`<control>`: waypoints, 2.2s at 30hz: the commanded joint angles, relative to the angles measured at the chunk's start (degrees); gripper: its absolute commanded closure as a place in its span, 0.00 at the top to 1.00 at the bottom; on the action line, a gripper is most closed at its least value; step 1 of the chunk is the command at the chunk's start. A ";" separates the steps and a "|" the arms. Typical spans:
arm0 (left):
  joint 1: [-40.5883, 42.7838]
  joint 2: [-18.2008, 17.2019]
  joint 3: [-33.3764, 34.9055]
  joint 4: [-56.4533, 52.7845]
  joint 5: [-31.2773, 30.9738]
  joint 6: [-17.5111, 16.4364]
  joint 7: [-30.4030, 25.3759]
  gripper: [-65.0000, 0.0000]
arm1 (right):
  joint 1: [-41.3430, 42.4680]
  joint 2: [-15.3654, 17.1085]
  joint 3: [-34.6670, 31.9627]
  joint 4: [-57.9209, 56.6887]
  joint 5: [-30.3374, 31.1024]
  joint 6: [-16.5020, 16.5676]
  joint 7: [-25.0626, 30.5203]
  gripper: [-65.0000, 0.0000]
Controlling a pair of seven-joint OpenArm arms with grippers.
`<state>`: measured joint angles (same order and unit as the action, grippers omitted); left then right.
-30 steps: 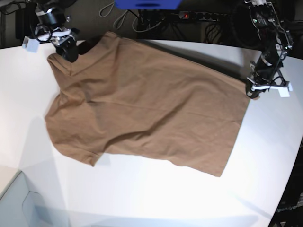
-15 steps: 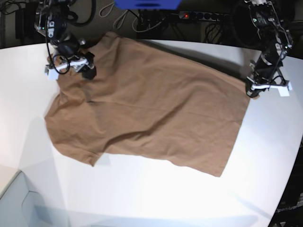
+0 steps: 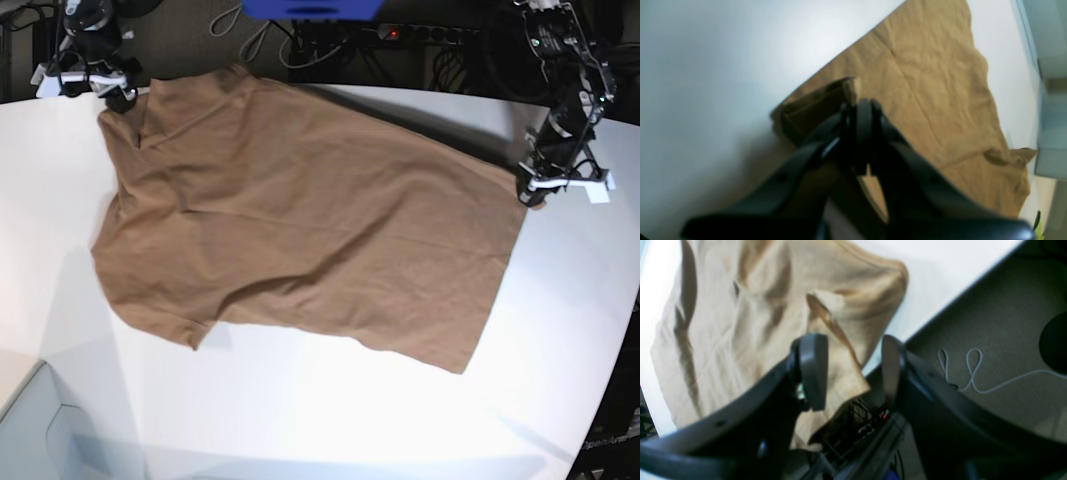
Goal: Layout the t-shirt on the table in an organized manner, then fold the t-shirt properly
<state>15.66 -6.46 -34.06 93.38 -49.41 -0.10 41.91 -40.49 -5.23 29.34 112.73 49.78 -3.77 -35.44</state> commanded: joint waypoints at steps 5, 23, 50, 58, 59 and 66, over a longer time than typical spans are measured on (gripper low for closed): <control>0.30 -0.35 -0.27 0.90 -0.92 -0.21 -0.46 0.01 | 1.06 0.44 -0.11 1.08 1.25 5.13 0.50 0.40; 1.97 1.32 -10.02 6.35 -1.27 -0.30 8.16 0.87 | 5.37 6.07 -5.12 0.90 1.25 6.19 0.41 0.39; -23.62 0.35 9.76 -30.39 23.52 -0.30 -7.41 0.87 | 41.24 23.30 -24.02 -37.96 1.17 5.92 0.50 0.40; -22.39 -3.52 9.58 -30.83 22.90 -0.30 -9.87 0.87 | 55.83 24.18 -31.58 -50.27 1.17 5.92 0.94 0.40; -22.47 -3.61 9.58 -30.83 22.90 -0.30 -9.87 0.87 | 57.50 24.18 -31.85 -51.67 1.17 5.92 0.94 0.40; -24.50 -3.61 9.58 -30.13 22.90 -0.30 -9.78 0.87 | 57.76 26.64 -31.50 -46.40 1.17 5.92 0.41 0.40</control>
<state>-9.06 -9.82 -24.32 63.59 -27.09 -2.15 29.47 16.23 20.23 -2.68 65.39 50.09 1.69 -36.03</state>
